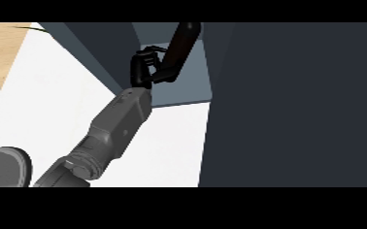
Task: Pick up the wine, place it into the cabinet and close the cabinet
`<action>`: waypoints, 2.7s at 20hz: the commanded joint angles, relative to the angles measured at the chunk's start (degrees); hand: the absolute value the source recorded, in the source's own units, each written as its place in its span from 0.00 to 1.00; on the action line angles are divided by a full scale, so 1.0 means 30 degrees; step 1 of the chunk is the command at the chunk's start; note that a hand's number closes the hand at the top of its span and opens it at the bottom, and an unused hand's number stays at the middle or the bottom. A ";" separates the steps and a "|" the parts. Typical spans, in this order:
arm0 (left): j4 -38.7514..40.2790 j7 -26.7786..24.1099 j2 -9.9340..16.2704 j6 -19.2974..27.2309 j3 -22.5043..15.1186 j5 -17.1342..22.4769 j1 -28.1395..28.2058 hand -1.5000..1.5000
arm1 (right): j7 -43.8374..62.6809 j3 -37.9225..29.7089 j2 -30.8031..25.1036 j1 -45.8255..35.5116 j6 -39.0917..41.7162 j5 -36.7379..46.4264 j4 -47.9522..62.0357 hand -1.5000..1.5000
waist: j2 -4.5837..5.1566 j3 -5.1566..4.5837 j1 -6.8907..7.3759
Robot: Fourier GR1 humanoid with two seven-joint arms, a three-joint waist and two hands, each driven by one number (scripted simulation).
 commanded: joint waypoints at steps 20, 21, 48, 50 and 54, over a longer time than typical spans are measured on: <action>-0.0485 -0.0851 -0.0064 -0.1139 -0.0906 0.1810 0.3103 1.00 | -0.0002 0.0728 0.0617 0.0082 0.0343 -0.0994 -0.0417 0.00 | -0.0013 -0.0042 -0.1557; -0.0451 -0.1287 -0.0063 -0.1210 -0.1088 0.1684 0.3405 1.00 | -0.0206 0.0674 0.0669 0.0162 0.0277 -0.0705 -0.0587 0.00 | 0.0022 -0.0043 -0.1557; -0.0663 0.1475 -0.0065 0.1624 -0.2158 0.3268 -0.1074 1.00 | -0.0976 -0.0362 0.0545 0.0977 0.0802 -0.0887 0.0046 0.00 | 0.0099 0.0026 -0.0745; -0.0626 0.1231 -0.0065 0.1941 -0.1970 0.3462 -0.1163 1.00 | -0.1025 -0.0617 0.0505 0.0911 0.0821 -0.1096 0.0072 0.00 | 0.0173 0.0026 -0.0951; -0.0081 0.1934 -0.0065 0.1687 -0.1789 0.3549 -0.1442 1.00 | -0.0821 -0.0586 0.0375 0.0944 0.0949 -0.1128 -0.0252 0.00 | 0.0224 0.0019 -0.0873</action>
